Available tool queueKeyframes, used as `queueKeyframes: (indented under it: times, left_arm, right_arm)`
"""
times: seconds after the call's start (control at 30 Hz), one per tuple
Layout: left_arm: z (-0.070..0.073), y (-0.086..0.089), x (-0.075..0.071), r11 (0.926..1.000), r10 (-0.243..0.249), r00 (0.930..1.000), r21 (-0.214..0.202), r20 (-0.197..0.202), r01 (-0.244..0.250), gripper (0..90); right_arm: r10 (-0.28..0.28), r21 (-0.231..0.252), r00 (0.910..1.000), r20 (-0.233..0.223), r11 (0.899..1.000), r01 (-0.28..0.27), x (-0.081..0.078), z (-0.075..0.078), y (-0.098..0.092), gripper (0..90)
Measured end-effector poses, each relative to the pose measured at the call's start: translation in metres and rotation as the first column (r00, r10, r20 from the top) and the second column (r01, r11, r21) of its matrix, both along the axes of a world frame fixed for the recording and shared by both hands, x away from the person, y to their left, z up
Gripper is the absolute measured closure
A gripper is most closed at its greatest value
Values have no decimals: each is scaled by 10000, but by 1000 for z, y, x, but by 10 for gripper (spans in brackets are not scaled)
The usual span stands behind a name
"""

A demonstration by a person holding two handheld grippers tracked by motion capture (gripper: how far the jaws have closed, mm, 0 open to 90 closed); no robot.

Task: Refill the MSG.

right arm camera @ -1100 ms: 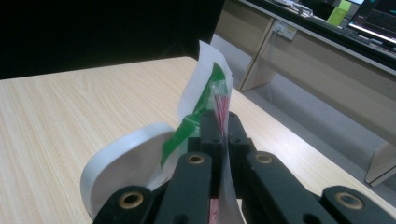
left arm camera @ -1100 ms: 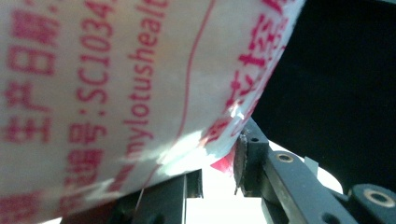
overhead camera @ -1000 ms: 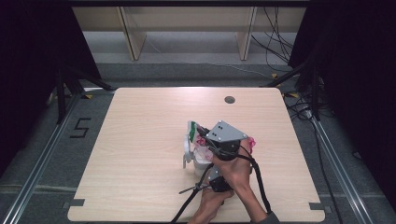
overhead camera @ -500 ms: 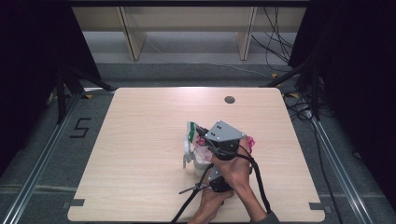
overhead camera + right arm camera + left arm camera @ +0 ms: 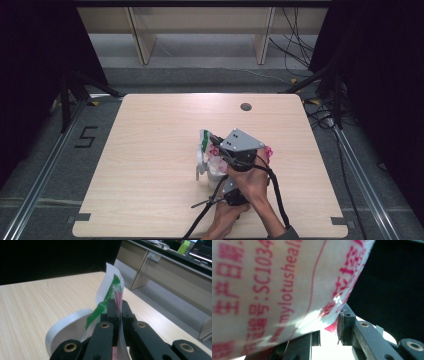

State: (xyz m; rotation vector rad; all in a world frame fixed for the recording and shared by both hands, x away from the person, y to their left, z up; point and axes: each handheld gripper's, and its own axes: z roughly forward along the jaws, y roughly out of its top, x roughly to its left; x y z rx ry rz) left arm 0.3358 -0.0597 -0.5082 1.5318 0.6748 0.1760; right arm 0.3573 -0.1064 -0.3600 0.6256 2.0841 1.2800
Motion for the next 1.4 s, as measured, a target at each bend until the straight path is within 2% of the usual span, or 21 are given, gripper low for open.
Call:
queueKeyframes:
  times: [0.07, 0.17, 0.2, 0.23, 0.3, 0.43, 0.47, 0.5, 0.53, 0.6, 0.63, 0.67, 0.7, 0.77, 0.83, 0.93, 1.0, 1.1, 1.4]
  left_arm:
    - [-2, -1, 0, 10000, 3, 10000, 36, -49, -3, 752]
    - [-1, 1, 0, 9998, -3, 10000, 175, -34, 4, 753]
    - [-1, -1, -1, 9999, 24, 9998, -109, -183, -26, 753]
    - [-2, -1, 0, 9999, 54, 9999, 93, -88, -53, 752]
    - [-3, 0, 0, 9997, -16, 10000, 235, -73, 17, 752]
    - [-2, -1, -1, 10000, 67, 10000, 50, -25, -66, 752]
    - [-2, -1, -1, 10000, 27, 9999, 45, -137, -27, 752]
    - [-3, 0, -1, 9996, 27, 10000, 267, -75, -25, 752]
    - [-4, 0, 0, 10000, -25, 10000, 89, -42, 26, 752]
    - [-3, 1, -1, 10000, 16, 10000, 28, -35, -16, 752]
    - [-2, -1, -1, 9997, 66, 9998, -221, -181, -70, 752]
    - [-2, -1, -2, 9999, 70, 9996, -140, -267, -74, 752]
    - [-4, -1, 0, 10000, 67, 9999, -28, -110, -67, 752]
    - [-3, 1, -1, 9994, 40, 10000, 332, -44, -38, 752]
    - [-3, 0, 0, 10000, 36, 9999, 7, -137, -36, 752]
    - [-4, -1, 0, 10000, -52, 9999, 68, -88, 53, 750]
    - [-3, 0, 0, 10000, 25, 10000, -51, -77, -26, 750]
    - [-2, -1, -1, 10000, 68, 9999, 24, -73, -68, 750]
    - [-3, -1, 0, 9998, -71, 9999, -201, -95, 69, 750]
  right_arm:
    - [101, -208, 9999, 6, 9997, -101, 3, -2, 1, 900]
    - [43, -70, 10000, -83, 10000, -44, 3, -2, -1, 900]
    - [37, -44, 10000, 25, 10000, -36, 3, -2, -1, 900]
    - [38, 2, 10000, -4, 10000, -38, 4, -2, -1, 900]
    - [-11, -38, 9999, -128, 10000, 11, 6, -4, -2, 900]
    - [27, -46, 10000, 36, 10000, -26, 3, -3, -1, 900]
    - [0, -22, 10000, -15, 10000, 0, 4, -3, -1, 900]
    - [-32, -35, 9999, -119, 10000, 32, 4, -5, -1, 900]
    - [11, -103, 10000, -41, 9999, -11, 5, -6, 0, 900]
    - [76, -120, 10000, -25, 9999, -76, 3, -4, 0, 900]
    - [66, -79, 10000, 11, 9999, -66, 3, -3, 0, 900]
    - [54, -66, 10000, -44, 10000, -55, 4, -4, 0, 900]
    - [10, -92, 10000, -42, 10000, -10, 4, -5, 0, 900]
    - [17, -56, 10000, -65, 10000, -18, 3, -5, -1, 900]
    - [14, 10, 10000, -22, 10000, -14, 3, -3, -1, 900]
    - [39, -103, 9999, -152, 9999, -40, 5, -6, 0, 900]
    - [23, -85, 9999, -140, 10000, -24, 4, -5, 1, 900]
    - [75, -155, 10000, -19, 9999, -75, 3, -4, 2, 900]
    - [13, -189, 9999, -120, 9998, -15, 4, -5, 2, 900]
